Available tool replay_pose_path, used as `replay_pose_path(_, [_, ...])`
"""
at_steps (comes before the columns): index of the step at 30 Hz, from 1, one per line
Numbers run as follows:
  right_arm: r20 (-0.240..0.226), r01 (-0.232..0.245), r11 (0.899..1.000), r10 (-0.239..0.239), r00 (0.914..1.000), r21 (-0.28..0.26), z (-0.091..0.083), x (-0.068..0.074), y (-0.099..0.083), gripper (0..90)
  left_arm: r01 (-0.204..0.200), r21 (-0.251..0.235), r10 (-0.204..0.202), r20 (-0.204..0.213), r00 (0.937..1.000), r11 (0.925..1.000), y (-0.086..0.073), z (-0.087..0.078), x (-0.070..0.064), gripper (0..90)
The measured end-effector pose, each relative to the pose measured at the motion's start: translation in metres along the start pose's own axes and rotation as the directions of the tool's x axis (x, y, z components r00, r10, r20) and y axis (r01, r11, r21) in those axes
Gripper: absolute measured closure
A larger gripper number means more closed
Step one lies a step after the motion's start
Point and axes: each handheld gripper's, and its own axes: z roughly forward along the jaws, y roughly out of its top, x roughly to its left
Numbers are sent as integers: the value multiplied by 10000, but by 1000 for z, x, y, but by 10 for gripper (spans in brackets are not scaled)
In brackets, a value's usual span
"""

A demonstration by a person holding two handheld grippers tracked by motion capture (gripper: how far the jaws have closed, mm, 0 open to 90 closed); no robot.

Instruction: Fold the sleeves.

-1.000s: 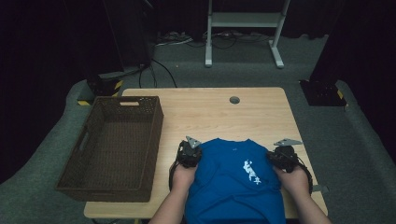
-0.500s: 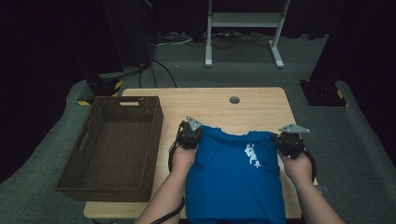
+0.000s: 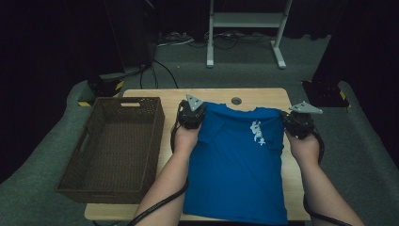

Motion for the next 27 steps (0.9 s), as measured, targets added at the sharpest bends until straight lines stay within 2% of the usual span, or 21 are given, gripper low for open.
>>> replay_pose_path(4, [97,180,9998,-179,9998,-97,1,-1,1,870,-31,76,30,138,9999,10000,-8,4,0,861])
replay_pose_path(11, [-1,108,9999,-108,9999,-28,-3,9,-24,869,181,-46,-180,377,9991,9998,-29,-3,-6,861])
replay_pose_path(18, [-349,10,9985,-30,9994,-545,-32,23,-46,867,-162,-347,181,566,9982,9993,-52,-28,-17,859])
replay_pose_path(27, [-500,514,9968,-546,9973,-620,-70,51,-88,867,-459,-335,495,1174,9919,9984,-93,-69,-35,859])
